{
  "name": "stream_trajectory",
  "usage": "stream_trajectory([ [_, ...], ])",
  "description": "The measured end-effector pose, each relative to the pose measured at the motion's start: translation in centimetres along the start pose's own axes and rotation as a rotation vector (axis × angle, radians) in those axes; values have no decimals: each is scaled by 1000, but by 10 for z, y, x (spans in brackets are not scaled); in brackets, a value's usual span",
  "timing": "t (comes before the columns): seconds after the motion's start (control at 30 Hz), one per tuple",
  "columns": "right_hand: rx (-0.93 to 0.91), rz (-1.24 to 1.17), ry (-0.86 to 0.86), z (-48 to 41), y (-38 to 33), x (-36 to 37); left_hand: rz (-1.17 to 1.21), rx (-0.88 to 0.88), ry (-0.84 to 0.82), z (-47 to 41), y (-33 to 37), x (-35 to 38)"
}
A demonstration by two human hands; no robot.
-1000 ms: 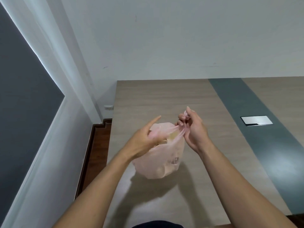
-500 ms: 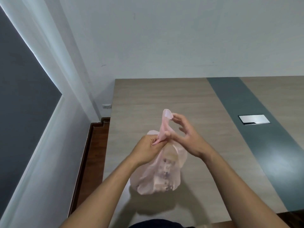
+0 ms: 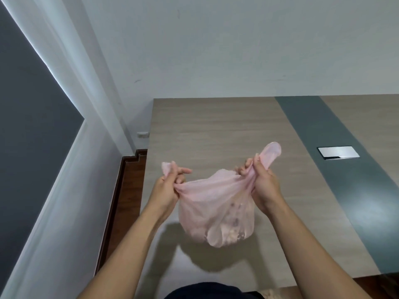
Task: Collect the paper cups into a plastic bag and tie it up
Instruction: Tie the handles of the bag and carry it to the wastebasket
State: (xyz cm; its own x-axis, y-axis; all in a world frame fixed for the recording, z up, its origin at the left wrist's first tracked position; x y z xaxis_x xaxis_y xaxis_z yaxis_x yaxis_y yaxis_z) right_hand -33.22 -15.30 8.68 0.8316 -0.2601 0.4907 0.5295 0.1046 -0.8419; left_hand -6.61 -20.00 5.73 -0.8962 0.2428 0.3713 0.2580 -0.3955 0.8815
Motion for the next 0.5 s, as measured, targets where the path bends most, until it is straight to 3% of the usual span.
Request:
stream_trajectory([
  [0.07, 4, 28, 36, -3, 1, -5, 216, 76, 73, -3, 1, -11],
  [0.17, -6, -42, 37, -8, 4, 0, 247, 129, 67, -4, 8, -9],
  [0.27, -25, -123, -1, -10, -1, 9, 93, 33, -8, 3, -4, -6],
  [0.37, -28, -152, -46, -6, -11, 22, -280, -5, -117, 9, -26, -8],
  [0.5, -33, -108, -34, -1, -18, 24, -307, -6, -93, 16, -21, 13],
])
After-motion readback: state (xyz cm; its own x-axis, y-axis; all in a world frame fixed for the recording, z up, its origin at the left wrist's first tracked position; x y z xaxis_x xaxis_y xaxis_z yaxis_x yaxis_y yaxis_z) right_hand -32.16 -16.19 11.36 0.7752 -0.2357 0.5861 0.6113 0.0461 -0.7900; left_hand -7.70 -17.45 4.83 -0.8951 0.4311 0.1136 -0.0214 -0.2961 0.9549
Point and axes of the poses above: each hand's wrist, its own z-axis away from the middle knuckle, its own x-axis out of the palm, y = z × x, the point moved 8 cm from there along -z, towards the middle knuckle, and after that the axes turned 11 degrees about -y, right-handed, at the moved point
